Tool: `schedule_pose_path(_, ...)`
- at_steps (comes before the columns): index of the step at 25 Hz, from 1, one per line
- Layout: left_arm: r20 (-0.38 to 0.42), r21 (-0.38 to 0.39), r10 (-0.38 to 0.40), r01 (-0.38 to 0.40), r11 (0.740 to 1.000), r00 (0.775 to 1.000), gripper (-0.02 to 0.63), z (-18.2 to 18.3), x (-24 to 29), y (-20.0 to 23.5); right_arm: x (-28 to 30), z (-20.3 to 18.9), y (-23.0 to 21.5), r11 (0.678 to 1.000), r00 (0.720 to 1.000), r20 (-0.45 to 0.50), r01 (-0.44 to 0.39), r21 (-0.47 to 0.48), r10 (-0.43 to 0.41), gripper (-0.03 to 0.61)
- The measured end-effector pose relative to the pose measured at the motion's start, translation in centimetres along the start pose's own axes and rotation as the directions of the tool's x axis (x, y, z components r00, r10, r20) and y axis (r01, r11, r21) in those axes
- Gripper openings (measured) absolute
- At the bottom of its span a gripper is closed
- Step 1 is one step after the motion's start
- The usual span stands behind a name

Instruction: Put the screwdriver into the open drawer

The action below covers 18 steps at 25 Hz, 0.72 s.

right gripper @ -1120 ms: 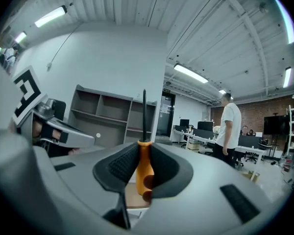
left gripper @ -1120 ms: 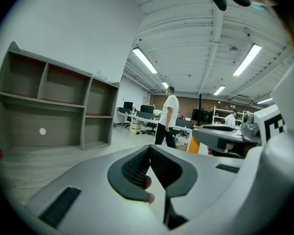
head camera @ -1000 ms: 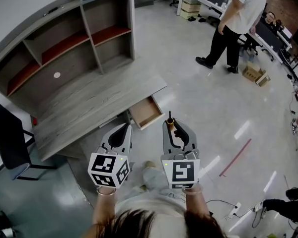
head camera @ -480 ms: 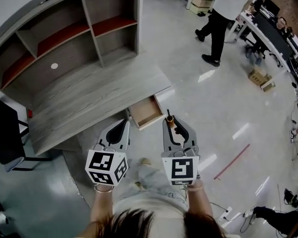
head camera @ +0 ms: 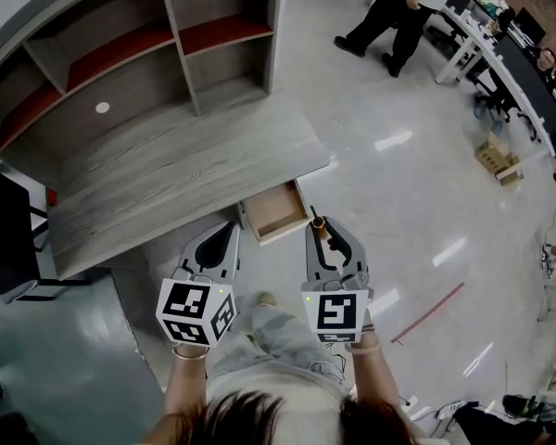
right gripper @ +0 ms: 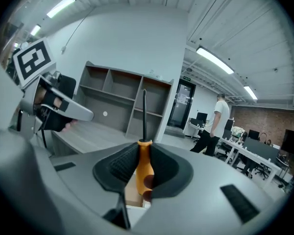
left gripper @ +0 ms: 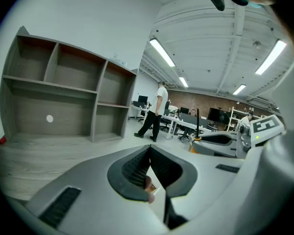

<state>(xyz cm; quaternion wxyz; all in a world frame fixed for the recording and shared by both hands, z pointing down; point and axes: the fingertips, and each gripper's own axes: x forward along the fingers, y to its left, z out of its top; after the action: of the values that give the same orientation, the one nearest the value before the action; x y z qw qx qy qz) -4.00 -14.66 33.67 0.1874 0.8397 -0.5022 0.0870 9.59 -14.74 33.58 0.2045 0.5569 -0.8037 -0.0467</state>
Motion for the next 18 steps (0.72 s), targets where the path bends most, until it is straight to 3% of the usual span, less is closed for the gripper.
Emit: schedule_pose_path(18, -0.028, -0.039, 0.058, -0.059, 0.998, 0.998, 0.017, -2.0, 4.0, 1.5, 5.8, -5.2, -0.3, 0.989, 0.991, -0.061, -0.123, -0.084, 0.118, 0.086)
